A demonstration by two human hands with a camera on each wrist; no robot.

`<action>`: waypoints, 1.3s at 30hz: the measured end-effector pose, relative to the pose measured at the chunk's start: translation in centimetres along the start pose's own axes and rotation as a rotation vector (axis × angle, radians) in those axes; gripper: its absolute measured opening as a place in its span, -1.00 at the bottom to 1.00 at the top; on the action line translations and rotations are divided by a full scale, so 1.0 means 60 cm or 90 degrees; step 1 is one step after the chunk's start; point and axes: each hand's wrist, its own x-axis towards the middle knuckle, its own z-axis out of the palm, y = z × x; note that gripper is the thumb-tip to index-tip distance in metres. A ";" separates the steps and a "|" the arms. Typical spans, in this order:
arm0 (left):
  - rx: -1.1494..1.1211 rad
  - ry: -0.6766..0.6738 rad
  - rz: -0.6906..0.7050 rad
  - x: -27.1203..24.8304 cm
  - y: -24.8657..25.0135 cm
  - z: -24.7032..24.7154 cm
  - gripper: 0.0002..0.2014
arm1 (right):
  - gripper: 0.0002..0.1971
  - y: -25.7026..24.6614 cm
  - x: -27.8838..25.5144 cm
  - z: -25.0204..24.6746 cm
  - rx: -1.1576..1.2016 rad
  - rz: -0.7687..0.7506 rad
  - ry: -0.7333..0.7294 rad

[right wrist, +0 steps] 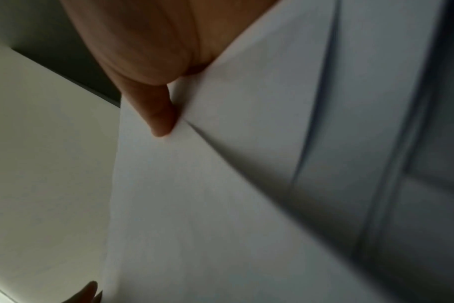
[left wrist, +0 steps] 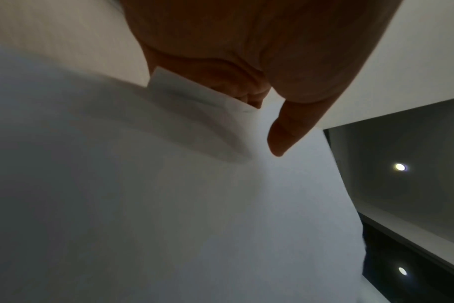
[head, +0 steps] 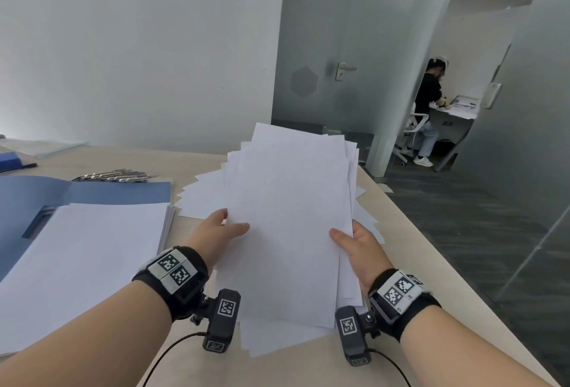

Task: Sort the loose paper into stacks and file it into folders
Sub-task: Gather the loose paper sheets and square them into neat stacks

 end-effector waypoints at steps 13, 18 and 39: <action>-0.029 -0.017 0.236 -0.037 0.096 0.003 -0.71 | -0.81 -0.076 -0.016 0.005 -0.005 -0.152 0.051; 0.090 0.023 0.274 -0.052 0.090 0.012 -0.79 | -0.62 -0.062 -0.026 -0.005 -0.047 -0.104 0.078; 0.069 -0.010 0.332 -0.073 0.114 0.055 -0.27 | -0.58 -0.132 -0.039 -0.012 0.080 -0.242 0.054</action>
